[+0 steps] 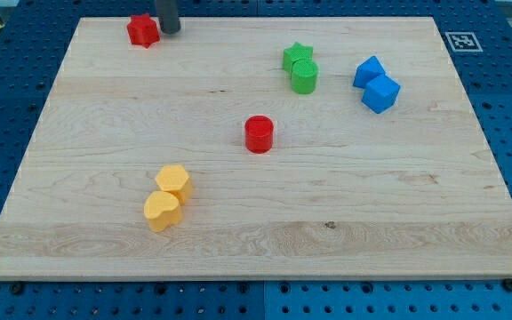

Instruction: Push the red circle closer to red star

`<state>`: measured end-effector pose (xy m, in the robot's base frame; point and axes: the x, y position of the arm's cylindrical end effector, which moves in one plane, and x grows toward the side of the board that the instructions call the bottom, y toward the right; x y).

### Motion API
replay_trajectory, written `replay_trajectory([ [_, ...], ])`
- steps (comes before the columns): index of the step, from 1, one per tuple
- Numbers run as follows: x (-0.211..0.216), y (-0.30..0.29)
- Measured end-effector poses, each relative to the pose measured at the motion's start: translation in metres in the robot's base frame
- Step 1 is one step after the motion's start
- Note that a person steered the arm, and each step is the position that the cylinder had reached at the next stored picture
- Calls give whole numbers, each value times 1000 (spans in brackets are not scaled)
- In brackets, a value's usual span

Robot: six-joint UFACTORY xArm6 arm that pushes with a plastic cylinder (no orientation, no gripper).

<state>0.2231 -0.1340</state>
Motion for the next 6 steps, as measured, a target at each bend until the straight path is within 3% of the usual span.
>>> replay_trajectory([
  [6, 193, 186],
])
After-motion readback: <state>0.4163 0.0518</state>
